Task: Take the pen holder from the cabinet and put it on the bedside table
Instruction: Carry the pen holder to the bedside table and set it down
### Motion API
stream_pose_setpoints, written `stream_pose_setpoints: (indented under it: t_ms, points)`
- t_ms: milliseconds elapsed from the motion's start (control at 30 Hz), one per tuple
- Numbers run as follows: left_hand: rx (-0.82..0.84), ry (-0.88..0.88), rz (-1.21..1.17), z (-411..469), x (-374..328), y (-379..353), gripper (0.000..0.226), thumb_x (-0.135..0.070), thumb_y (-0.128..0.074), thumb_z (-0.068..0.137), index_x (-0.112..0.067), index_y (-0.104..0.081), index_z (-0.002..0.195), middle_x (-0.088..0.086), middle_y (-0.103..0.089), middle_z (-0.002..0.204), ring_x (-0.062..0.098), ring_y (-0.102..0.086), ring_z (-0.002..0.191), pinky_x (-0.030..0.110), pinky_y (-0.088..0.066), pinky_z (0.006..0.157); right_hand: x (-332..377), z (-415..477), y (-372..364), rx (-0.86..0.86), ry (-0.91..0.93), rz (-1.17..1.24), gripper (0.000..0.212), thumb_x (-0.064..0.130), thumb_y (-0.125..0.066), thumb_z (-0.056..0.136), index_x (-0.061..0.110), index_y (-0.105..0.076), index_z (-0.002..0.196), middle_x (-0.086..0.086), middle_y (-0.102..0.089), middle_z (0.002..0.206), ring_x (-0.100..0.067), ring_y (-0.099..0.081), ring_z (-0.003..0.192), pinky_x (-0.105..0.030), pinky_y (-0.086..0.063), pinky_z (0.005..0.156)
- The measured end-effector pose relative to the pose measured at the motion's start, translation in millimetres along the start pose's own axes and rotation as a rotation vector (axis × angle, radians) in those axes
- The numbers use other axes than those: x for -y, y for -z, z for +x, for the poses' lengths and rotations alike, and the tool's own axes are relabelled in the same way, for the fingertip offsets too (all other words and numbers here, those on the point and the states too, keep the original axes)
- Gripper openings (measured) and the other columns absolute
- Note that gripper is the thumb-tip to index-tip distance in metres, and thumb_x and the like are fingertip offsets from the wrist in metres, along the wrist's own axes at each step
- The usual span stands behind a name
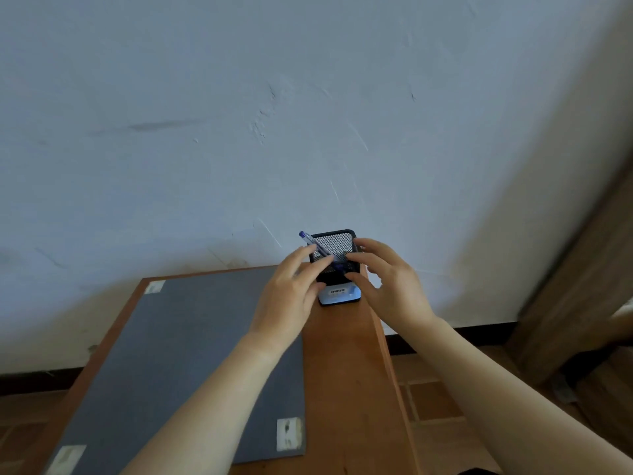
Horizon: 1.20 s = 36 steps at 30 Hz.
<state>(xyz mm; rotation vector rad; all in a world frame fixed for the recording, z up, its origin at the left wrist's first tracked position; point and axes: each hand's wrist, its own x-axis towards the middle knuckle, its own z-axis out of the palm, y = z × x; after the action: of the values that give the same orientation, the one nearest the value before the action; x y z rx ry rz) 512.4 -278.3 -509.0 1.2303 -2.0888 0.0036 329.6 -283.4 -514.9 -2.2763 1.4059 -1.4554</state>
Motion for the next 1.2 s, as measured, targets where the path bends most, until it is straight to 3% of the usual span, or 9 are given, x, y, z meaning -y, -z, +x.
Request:
stream_pose_setpoints:
  t_ms: [200,300,467,800,1067,1200]
  points:
    - [-0.031,0.023,-0.026,0.4,-1.0,-3.4,0.043,-0.005,-0.065,0.08,-0.02,-0.059,0.12,0.006,-0.055,0.127,0.024,-0.056,0.111,0.031,-0.048,0.086,-2.4,-0.4,-2.0,0.032,0.029,-0.049,0.03,0.009,-0.071,0.077,0.01,-0.066,0.107,-0.012,-0.059,0.122,-0.025,-0.06,0.107,-0.034,-0.052,0.083]
    - [-0.032,0.035,-0.034,0.7,2.1,-8.3,0.045,-0.005,-0.065,0.08,-0.021,-0.057,0.122,0.004,-0.051,0.131,0.021,-0.054,0.113,0.023,-0.043,0.085,-6.3,-2.4,-3.4,0.058,0.055,-0.065,0.037,0.006,-0.071,0.076,0.009,-0.063,0.112,-0.014,-0.056,0.125,-0.027,-0.053,0.116,-0.032,-0.046,0.088]
    - [-0.057,0.052,-0.085,4.9,6.6,-18.1,0.047,-0.001,-0.066,0.079,-0.017,-0.055,0.121,0.005,-0.047,0.132,0.013,-0.047,0.114,0.011,-0.033,0.089,-13.2,6.7,-6.9,0.072,0.101,-0.073,0.039,0.003,-0.073,0.073,0.01,-0.062,0.111,-0.015,-0.058,0.122,-0.027,-0.054,0.113,-0.03,-0.045,0.088]
    - [-0.177,0.093,-0.121,11.4,3.9,-33.4,0.043,0.001,-0.066,0.077,-0.013,-0.055,0.116,0.009,-0.049,0.123,0.01,-0.046,0.111,0.013,-0.038,0.086,-27.1,9.6,-19.4,0.035,0.163,-0.065,0.043,0.0,-0.071,0.073,0.009,-0.059,0.113,-0.013,-0.058,0.123,-0.022,-0.051,0.114,-0.031,-0.05,0.079]
    - [-0.167,0.079,-0.159,17.2,8.4,-35.7,0.042,0.003,-0.064,0.078,-0.012,-0.052,0.116,0.008,-0.047,0.123,0.01,-0.046,0.111,0.028,-0.049,0.083,-32.3,14.0,-24.0,0.05,0.166,-0.043,0.042,-0.001,-0.068,0.075,0.007,-0.058,0.114,-0.018,-0.056,0.123,-0.032,-0.055,0.113,-0.04,-0.053,0.08]
    - [-0.149,0.086,-0.168,18.4,9.4,-35.4,0.044,0.005,-0.063,0.078,-0.011,-0.052,0.117,0.009,-0.045,0.125,0.009,-0.044,0.112,0.025,-0.047,0.087,-31.7,14.7,-23.6,0.063,0.159,-0.049,0.042,-0.001,-0.068,0.074,0.007,-0.058,0.114,-0.019,-0.056,0.123,-0.033,-0.055,0.112,-0.04,-0.053,0.082]
